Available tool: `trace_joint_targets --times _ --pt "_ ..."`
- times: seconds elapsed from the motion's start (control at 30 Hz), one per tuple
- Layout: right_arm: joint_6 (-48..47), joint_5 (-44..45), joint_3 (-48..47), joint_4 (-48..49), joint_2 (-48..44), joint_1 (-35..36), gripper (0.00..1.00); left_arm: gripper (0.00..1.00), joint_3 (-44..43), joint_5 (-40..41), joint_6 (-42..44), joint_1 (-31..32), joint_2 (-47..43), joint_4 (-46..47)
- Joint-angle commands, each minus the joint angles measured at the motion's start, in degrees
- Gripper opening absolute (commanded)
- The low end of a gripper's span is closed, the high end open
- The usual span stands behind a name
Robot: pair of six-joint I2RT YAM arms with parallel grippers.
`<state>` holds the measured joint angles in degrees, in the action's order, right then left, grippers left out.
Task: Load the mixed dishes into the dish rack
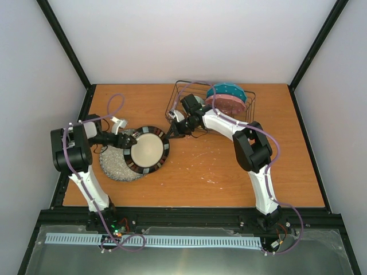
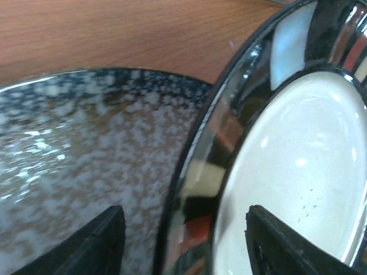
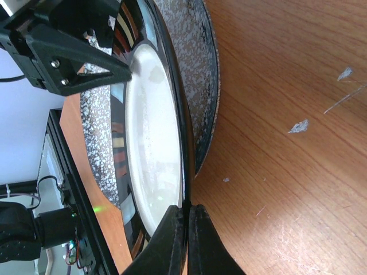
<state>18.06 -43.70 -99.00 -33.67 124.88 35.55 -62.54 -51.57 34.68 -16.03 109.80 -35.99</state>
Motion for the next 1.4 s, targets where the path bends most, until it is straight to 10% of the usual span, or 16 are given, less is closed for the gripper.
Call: trace_joint_targets --times 0.0,0.3,0.57,0.77,1.0,1.37 --pt "-0.7 -0.7 -2.8 1.5 -0.4 -0.5 0.03 0.52 -1.5 -3.5 3.9 2.5 1.4 -2.4" --pt "-1.4 0.4 -4.0 0.5 -0.2 -0.5 0.03 0.01 -0.6 -6.2 4.6 3.8 1.6 -3.2" --pt "-1.9 0.4 -3.3 1.5 -0.5 -0.5 0.04 0.01 -2.1 -9.5 3.1 3.8 -6.7 -2.0" --pt "-2.9 -0.4 -0.7 4.1 -4.6 -0.9 0.34 0.01 -2.9 -12.7 -3.7 4.0 -20.8 5.6" --pt "-5.8 6.0 6.7 6.1 -17.8 -3.5 0.45 0.01 -4.6 -10.5 -10.2 4.4 -33.6 14.8" --pt "1.3 39.6 46.3 22.3 -52.2 -5.0 0.47 0.01 -9.1 7.7 -10.6 23.9 -32.1 35.6"
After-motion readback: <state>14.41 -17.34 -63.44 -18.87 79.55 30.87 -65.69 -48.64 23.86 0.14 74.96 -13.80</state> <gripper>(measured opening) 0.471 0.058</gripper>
